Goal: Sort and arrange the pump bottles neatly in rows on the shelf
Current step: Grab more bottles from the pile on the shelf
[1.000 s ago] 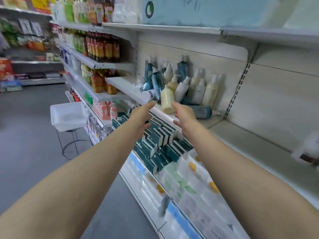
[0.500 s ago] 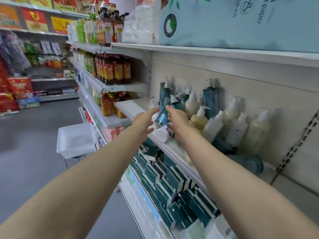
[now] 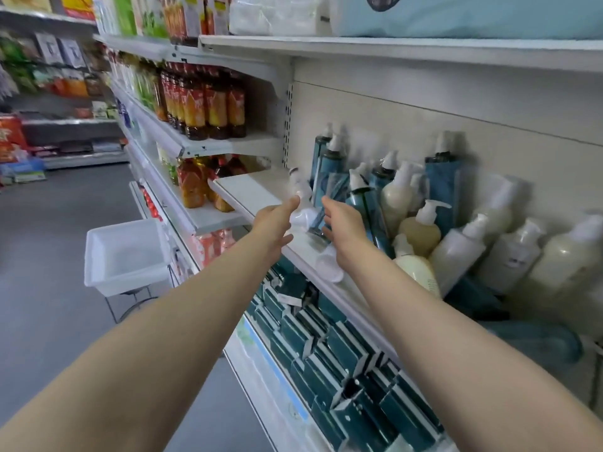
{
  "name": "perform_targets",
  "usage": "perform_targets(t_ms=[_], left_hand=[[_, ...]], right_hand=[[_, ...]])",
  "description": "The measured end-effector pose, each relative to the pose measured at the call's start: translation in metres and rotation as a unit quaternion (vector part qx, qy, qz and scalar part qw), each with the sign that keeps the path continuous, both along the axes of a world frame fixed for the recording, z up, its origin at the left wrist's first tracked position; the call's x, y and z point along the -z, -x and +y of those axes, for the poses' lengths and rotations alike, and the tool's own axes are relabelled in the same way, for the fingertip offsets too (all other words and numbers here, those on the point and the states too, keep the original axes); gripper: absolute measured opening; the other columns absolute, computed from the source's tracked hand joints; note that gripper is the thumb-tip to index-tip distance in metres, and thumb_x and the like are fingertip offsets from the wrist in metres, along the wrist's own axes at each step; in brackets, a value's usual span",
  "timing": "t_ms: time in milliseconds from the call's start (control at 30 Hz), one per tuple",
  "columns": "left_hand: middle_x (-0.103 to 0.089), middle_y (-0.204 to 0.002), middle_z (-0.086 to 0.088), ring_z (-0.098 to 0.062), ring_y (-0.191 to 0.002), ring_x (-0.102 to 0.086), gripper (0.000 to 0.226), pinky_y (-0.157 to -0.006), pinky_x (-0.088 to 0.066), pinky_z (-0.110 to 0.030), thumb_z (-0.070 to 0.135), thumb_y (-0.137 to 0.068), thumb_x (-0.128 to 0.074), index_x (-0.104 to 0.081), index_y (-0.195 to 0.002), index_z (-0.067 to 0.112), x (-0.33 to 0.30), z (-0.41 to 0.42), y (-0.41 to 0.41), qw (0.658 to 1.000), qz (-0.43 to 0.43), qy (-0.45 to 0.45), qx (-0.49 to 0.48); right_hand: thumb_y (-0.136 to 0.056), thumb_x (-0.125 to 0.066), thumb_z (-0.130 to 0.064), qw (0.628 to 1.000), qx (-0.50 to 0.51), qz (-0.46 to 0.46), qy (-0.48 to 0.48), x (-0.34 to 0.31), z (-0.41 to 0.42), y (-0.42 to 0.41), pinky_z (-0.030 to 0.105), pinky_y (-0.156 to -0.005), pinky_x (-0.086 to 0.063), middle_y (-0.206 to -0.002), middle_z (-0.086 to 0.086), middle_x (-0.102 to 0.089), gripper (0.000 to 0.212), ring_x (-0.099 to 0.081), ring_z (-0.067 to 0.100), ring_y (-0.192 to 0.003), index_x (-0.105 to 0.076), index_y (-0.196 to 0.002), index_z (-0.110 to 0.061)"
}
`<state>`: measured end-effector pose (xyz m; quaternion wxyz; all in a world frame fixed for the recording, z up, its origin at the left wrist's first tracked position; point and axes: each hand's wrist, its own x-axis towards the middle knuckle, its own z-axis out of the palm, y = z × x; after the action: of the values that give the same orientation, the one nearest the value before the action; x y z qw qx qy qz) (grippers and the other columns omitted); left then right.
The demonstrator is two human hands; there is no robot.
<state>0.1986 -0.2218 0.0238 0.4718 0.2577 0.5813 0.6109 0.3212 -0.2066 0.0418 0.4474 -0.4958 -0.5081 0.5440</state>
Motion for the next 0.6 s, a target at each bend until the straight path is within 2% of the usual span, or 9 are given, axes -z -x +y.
perform_targets(t_ms=[33,100,233,333,433,533,600], left_hand=[[-0.053,-0.135,-0.008,-0.023,-0.118,-0.053,0.059,-0.105,-0.048,-0.043,0.042,-0.090,-0.070,-0.051,-0.136,0.011,0.003,0.005,0.006,1.000,0.003,0.001,0.006],[-0.051,-0.140,-0.010,-0.025,-0.121,-0.053,0.062,-0.107,-0.046,-0.044,0.044,-0.090,-0.069,-0.051,-0.138,0.010,0.007,0.018,0.018,1.000,0.017,0.001,0.021],[-0.054,-0.138,-0.012,-0.030,-0.124,-0.053,0.058,-0.108,-0.042,-0.040,0.044,-0.092,-0.066,-0.055,-0.137,0.009,0.014,0.050,0.043,0.996,0.068,0.014,0.056],[-0.056,-0.137,-0.013,-0.033,-0.122,-0.053,0.057,-0.102,-0.042,-0.038,0.044,-0.092,-0.067,-0.057,-0.134,0.007,0.024,0.075,0.058,0.991,0.075,0.029,0.104],[-0.053,-0.139,-0.012,-0.033,-0.119,-0.052,0.059,-0.099,-0.042,-0.037,0.044,-0.091,-0.068,-0.056,-0.135,0.006,0.023,0.100,0.071,0.986,0.069,0.025,0.147],[-0.048,-0.147,-0.010,-0.033,-0.129,-0.048,0.070,-0.108,-0.041,-0.041,0.047,-0.089,-0.069,-0.049,-0.143,0.008,0.012,0.124,0.079,0.980,0.070,-0.002,0.186],[-0.052,-0.141,-0.008,-0.030,-0.126,-0.050,0.069,-0.101,-0.042,-0.035,0.045,-0.090,-0.068,-0.048,-0.144,0.008,0.005,0.138,0.083,0.975,0.085,-0.029,0.202]], right_hand=[[-0.101,-0.056,-0.029,1.000,0.010,0.001,0.000,0.002,0.004,0.005,0.047,-0.108,-0.046,-0.115,0.007,-0.065,0.012,-0.060,0.029,-0.116,-0.064,-0.096,-0.023],[-0.098,-0.058,-0.032,1.000,0.029,0.005,-0.010,0.006,0.014,0.014,0.046,-0.105,-0.048,-0.107,0.002,-0.068,0.011,-0.063,0.023,-0.108,-0.063,-0.088,-0.030],[-0.088,-0.062,-0.036,0.995,0.095,0.019,-0.021,0.011,0.036,0.034,0.049,-0.103,-0.050,-0.108,0.004,-0.071,0.014,-0.066,0.027,-0.107,-0.067,-0.092,-0.024],[-0.084,-0.064,-0.032,0.987,0.156,0.038,-0.025,0.017,0.047,0.050,0.053,-0.100,-0.052,-0.098,0.006,-0.070,0.017,-0.067,0.029,-0.101,-0.068,-0.088,-0.016],[-0.091,-0.064,-0.023,0.977,0.206,0.057,-0.030,0.014,0.054,0.064,0.048,-0.098,-0.054,-0.093,0.005,-0.070,0.009,-0.066,0.023,-0.093,-0.067,-0.085,-0.018],[-0.089,-0.064,-0.025,0.965,0.249,0.069,-0.037,0.008,0.063,0.071,0.051,-0.096,-0.055,-0.101,0.013,-0.074,0.012,-0.070,0.030,-0.099,-0.070,-0.087,-0.015],[-0.091,-0.063,-0.025,0.957,0.276,0.070,-0.048,0.008,0.067,0.074,0.049,-0.096,-0.055,-0.102,0.013,-0.074,0.012,-0.070,0.028,-0.099,-0.069,-0.090,-0.015]])
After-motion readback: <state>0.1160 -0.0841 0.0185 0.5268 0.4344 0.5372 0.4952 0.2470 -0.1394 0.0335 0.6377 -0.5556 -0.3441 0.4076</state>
